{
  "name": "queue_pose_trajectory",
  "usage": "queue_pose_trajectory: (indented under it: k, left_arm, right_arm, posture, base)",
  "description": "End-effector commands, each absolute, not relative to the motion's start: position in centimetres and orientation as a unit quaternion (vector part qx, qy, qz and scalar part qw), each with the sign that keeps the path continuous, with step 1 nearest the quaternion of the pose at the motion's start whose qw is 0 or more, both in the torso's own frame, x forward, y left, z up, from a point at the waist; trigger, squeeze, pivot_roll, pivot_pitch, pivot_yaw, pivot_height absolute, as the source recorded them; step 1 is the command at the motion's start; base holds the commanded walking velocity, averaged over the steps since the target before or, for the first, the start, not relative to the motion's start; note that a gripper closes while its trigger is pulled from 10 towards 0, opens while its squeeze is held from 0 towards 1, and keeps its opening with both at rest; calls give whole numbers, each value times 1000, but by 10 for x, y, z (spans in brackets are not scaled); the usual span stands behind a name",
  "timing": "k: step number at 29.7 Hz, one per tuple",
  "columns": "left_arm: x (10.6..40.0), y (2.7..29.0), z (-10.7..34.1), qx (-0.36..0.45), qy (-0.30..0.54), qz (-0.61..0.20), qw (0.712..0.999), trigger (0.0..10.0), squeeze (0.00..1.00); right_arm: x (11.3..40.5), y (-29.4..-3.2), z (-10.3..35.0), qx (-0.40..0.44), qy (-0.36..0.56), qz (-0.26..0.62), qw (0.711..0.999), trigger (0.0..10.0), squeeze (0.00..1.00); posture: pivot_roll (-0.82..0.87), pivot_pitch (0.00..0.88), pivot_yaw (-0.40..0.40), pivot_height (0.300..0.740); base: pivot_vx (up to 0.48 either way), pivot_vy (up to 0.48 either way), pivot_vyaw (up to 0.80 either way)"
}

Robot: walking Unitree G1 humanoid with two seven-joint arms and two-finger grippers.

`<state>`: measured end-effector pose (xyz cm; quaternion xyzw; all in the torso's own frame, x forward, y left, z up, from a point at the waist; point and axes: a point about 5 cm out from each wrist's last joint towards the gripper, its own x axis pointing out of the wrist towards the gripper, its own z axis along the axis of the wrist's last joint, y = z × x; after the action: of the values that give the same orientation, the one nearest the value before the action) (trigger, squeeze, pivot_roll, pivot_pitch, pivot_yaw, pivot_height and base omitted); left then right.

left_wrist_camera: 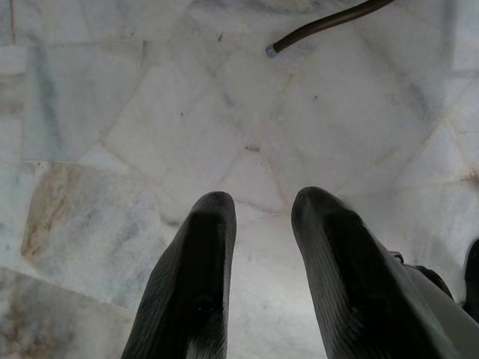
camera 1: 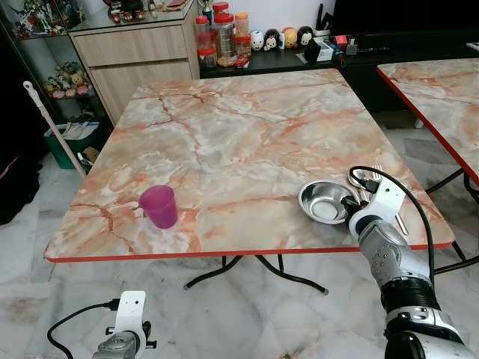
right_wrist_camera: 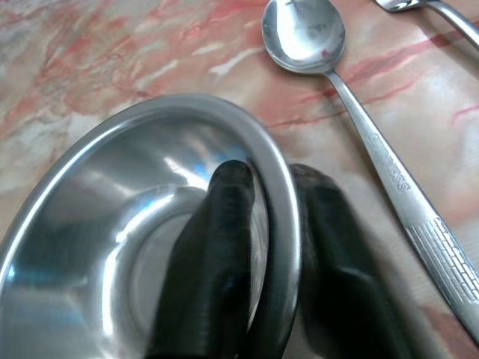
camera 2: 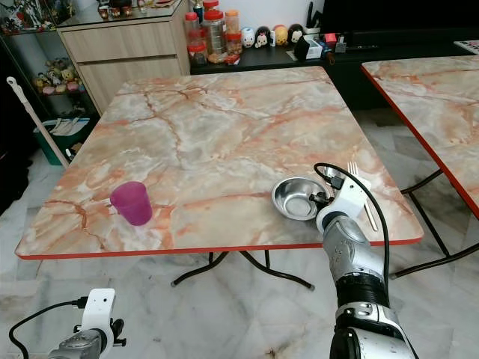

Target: Setting the table

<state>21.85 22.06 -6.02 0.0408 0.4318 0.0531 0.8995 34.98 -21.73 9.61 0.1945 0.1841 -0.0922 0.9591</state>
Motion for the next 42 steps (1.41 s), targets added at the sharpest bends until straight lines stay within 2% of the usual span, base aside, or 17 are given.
queue_pose_trajectory:
  k: [1, 9, 14, 15, 16, 24, 32, 42]
  left_arm:
    - [215, 222, -62, 52, 444, 52, 893, 10000, 0]
    - [216, 214, -63, 51, 443, 49, 894, 10000, 0]
    - [216, 211, -64, 51, 444, 47, 894, 10000, 0]
    - [216, 210, -64, 51, 444, 47, 894, 10000, 0]
    - [216, 210, -65, 51, 444, 47, 893, 10000, 0]
    - [221, 203, -62, 47, 437, 48, 897, 10000, 0]
    - [221, 249, -51, 52, 431, 70, 898, 10000, 0]
    - [216, 241, -57, 45, 436, 68, 896, 10000, 0]
  right_arm:
    - [353, -214, 100, 195, 183, -89, 959, 0, 0]
    - [353, -213, 100, 196, 182, -86, 960, 0, 0]
    - [356, -210, 110, 206, 140, -72, 966, 0, 0]
    - [359, -209, 119, 211, 106, -61, 970, 6667, 0]
    - [359, -208, 123, 215, 90, -54, 971, 10000, 0]
    - [362, -206, 137, 231, 39, -37, 971, 10000, 0]
    - [362, -207, 138, 234, 32, -37, 971, 10000, 0]
    - [362, -208, 139, 236, 29, -38, 971, 10000, 0]
  posture:
    - [-75, 0, 83, 736]
    - [-75, 0, 83, 736]
    - [-75, 0, 83, 736]
    - [-74, 0, 82, 736]
    - [-74, 0, 82, 736]
    - [-75, 0, 82, 736]
    - [-75, 0, 82, 736]
    - [-75, 0, 82, 736]
  base:
    - [0, 0, 0]
    - [0, 0, 0]
    - [0, 0, 0]
    - [0, 0, 0]
    - [0, 0, 0]
    - [0, 0, 0]
    - [0, 0, 0]
    - [0, 0, 0]
